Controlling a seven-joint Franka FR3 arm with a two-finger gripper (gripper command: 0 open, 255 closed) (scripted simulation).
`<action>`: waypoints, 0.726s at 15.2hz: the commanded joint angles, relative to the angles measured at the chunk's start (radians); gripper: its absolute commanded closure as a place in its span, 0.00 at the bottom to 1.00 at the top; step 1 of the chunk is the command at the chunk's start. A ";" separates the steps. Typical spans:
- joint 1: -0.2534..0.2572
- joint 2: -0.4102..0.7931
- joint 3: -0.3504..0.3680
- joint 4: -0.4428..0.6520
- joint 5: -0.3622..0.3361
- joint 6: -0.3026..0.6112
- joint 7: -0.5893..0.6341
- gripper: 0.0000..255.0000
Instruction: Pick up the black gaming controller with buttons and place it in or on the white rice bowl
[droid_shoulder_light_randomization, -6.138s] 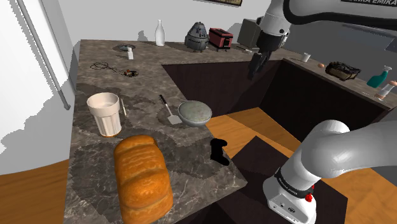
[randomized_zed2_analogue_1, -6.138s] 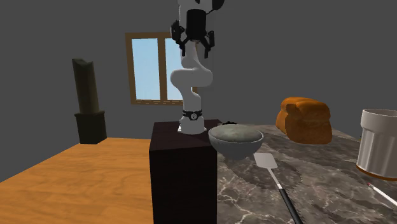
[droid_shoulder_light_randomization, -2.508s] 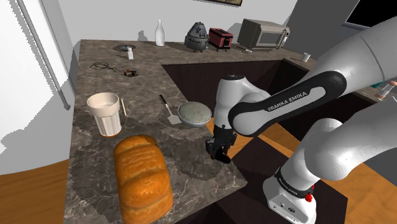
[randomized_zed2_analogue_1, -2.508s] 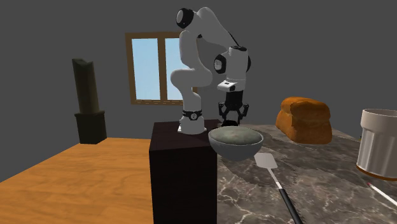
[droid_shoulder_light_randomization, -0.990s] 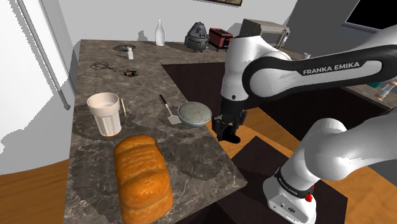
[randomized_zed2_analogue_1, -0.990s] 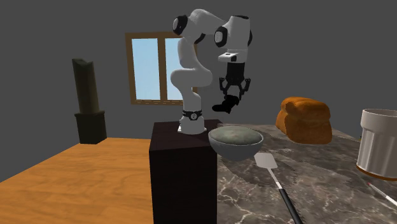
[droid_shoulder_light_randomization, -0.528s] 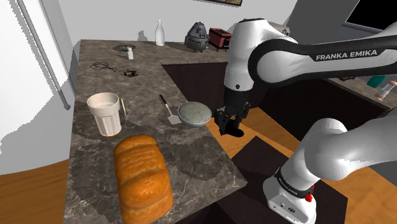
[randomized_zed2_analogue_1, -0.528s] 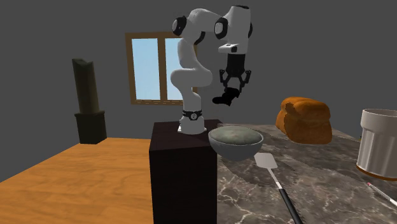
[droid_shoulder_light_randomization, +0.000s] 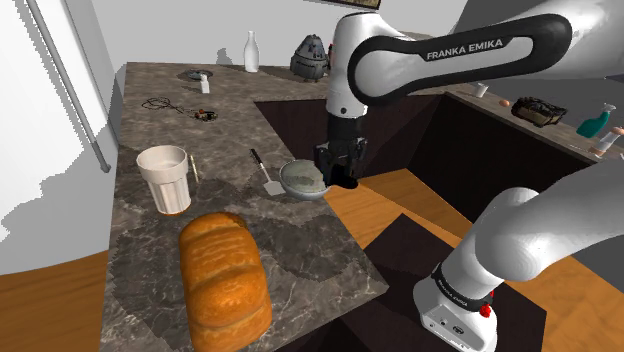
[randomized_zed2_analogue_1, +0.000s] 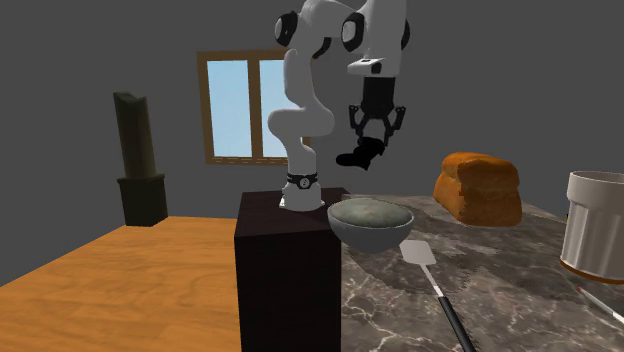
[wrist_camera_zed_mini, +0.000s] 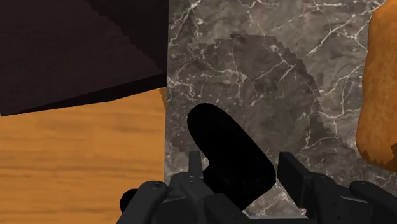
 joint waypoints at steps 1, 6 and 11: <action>-0.022 0.075 -0.012 0.070 -0.027 0.003 -0.015 1.00; -0.058 0.258 -0.029 0.257 -0.081 -0.005 -0.034 1.00; -0.076 0.403 -0.042 0.412 -0.120 -0.019 -0.045 1.00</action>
